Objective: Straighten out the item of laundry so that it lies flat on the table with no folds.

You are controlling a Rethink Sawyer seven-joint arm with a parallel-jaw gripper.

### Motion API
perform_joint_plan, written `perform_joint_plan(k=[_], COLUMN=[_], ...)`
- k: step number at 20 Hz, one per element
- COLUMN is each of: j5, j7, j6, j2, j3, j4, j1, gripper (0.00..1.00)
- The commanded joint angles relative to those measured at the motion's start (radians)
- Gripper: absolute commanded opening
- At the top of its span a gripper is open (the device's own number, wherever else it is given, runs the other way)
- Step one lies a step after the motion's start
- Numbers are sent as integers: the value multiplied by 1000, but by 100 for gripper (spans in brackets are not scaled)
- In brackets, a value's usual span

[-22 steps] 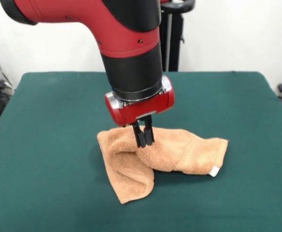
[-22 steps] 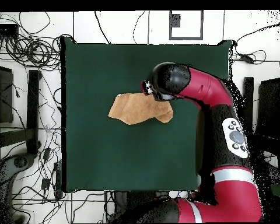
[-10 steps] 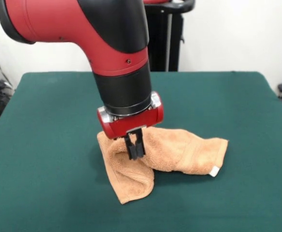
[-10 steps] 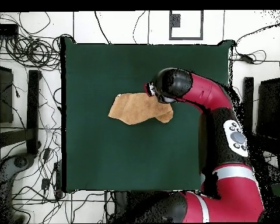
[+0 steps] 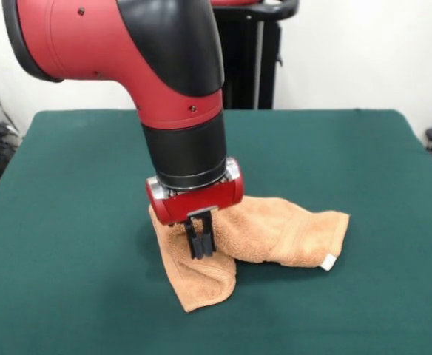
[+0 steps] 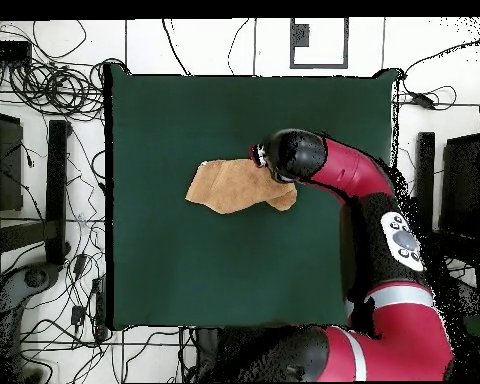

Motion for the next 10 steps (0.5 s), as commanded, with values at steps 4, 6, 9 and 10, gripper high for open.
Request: perform_joint_plan(k=[4,6,9,10], j5=[-31,-25,-9,-3], j7=[183,208,214,208], j6=[-185,-216,-224,-218], j2=[-137,-166,-204,-214], j3=[76,75,79,84], j4=[448,500,563,581], j1=[-31,-32,-45,-55], gripper=[0,0,0,0])
